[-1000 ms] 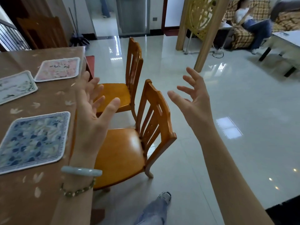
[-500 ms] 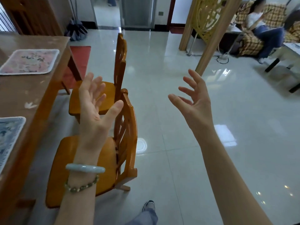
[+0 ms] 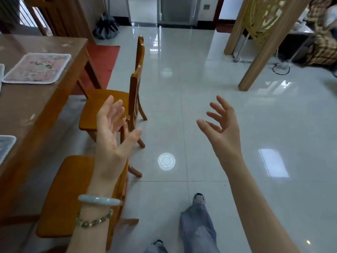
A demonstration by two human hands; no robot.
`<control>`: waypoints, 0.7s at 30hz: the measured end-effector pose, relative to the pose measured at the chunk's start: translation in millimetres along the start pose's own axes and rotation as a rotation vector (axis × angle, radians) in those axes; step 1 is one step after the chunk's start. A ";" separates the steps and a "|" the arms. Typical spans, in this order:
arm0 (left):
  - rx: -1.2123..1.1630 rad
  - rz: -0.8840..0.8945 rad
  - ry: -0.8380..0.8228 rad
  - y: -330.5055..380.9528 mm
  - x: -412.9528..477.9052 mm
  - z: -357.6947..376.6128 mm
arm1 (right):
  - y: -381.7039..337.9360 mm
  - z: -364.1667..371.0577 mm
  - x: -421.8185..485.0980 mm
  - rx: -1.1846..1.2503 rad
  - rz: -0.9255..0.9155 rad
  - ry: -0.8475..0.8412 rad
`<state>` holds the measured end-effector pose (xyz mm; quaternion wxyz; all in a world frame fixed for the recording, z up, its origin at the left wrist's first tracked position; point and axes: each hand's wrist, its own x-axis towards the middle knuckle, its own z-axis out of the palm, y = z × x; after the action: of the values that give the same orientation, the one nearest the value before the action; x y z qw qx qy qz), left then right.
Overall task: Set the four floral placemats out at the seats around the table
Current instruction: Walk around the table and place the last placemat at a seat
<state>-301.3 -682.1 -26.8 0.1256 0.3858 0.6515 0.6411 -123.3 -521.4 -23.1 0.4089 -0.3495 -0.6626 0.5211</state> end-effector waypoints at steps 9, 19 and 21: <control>0.021 -0.075 0.137 -17.7 73.4 135.7 | 53.2 -69.0 149.6 0.032 0.046 -0.135; 0.067 -0.127 0.256 -47.5 177.8 213.3 | 93.7 -94.0 300.8 0.040 0.055 -0.223; 0.083 -0.129 0.286 -60.3 204.5 220.4 | 102.7 -87.7 334.3 0.041 0.051 -0.233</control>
<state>-314.0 -376.4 -47.6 0.0564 0.2525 0.7122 0.6526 -180.8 -166.7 -53.2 0.3228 -0.2948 -0.6860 0.5817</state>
